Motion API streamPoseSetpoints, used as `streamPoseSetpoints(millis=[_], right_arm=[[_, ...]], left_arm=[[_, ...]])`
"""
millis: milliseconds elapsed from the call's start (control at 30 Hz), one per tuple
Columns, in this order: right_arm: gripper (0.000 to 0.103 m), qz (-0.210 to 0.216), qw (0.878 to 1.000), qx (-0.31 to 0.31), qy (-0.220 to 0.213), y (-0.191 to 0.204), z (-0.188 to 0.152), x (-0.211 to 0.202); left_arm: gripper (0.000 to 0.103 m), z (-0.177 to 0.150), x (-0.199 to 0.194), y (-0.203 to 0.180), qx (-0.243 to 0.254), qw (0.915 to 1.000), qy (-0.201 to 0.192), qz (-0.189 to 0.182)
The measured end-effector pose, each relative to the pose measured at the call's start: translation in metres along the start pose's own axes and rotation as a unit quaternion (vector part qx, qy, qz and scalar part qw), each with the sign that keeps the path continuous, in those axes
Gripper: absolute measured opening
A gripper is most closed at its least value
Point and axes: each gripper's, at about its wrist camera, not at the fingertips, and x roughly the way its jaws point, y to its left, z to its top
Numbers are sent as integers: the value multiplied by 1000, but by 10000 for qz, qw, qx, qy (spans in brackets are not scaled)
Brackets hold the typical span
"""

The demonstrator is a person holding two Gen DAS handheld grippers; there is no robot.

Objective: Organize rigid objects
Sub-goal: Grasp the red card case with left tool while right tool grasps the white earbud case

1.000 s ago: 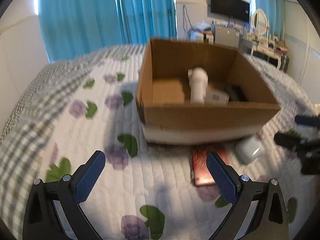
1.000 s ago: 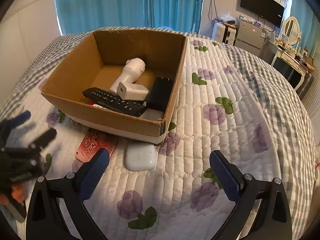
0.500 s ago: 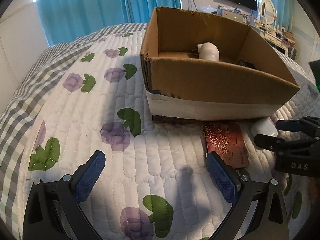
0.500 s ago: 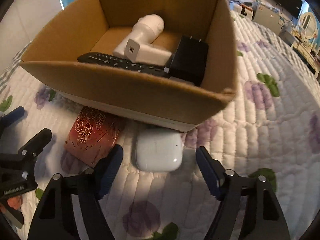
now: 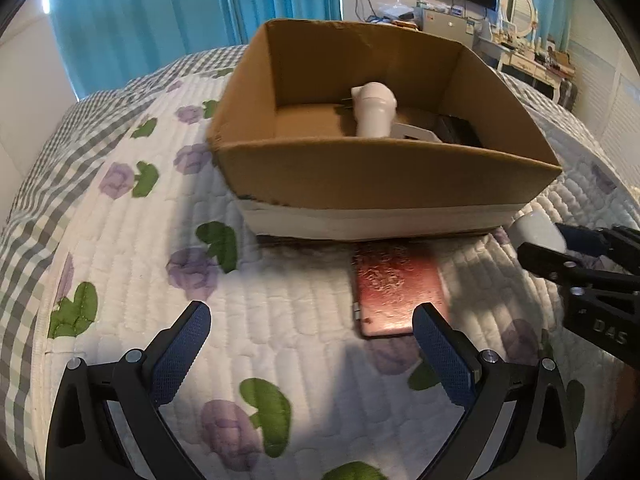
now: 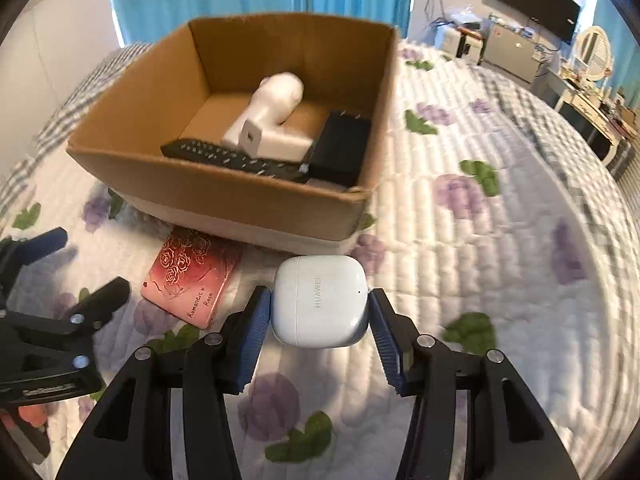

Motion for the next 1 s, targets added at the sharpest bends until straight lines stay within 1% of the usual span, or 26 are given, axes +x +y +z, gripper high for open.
streamPoseSetpoints(millis=[67, 167, 233, 367, 467, 533, 567, 600, 633, 700, 767, 933, 1000], right_arm=[[50, -29, 10000, 77, -33, -5, 0, -4], [50, 49, 9995, 298, 44, -14, 6, -2], [50, 119, 9989, 443, 103, -23, 6, -2], [50, 174, 9982, 551, 153, -26, 5, -1], [50, 175, 9982, 548, 195, -26, 7, 1], [50, 179, 9981, 543, 222, -25, 7, 3], [50, 180, 9981, 540, 234, -25, 7, 3], [50, 179, 9981, 540, 254, -25, 7, 4], [50, 168, 9980, 537, 277, -24, 7, 5], [50, 147, 9981, 517, 299, -23, 6, 6], [50, 135, 9982, 503, 297, -23, 6, 6], [50, 121, 9985, 515, 169, -22, 5, -1], [50, 73, 9990, 447, 17, -18, 5, -10]], left_arm=[[103, 3, 3, -11, 68, 10000, 60, 33], [103, 5, 11, -25, 122, 9998, 183, 26], [103, 5, 20, -34, 184, 9995, 261, 19], [103, 7, 39, -47, 208, 9990, 389, 93], [98, 4, 53, -53, 199, 9985, 497, 67], [96, 4, 59, -55, 210, 9986, 486, 59], [95, 5, 60, -55, 210, 9988, 438, 47], [92, 6, 61, -55, 216, 9989, 413, 26], [82, 7, 60, -55, 223, 9990, 388, -13], [70, 8, 56, -58, 299, 9989, 347, -97], [70, 6, 51, -62, 476, 9982, 342, -94], [70, -1, 35, -56, 450, 9982, 334, -233], [70, -4, 25, -51, 412, 9984, 281, -270]])
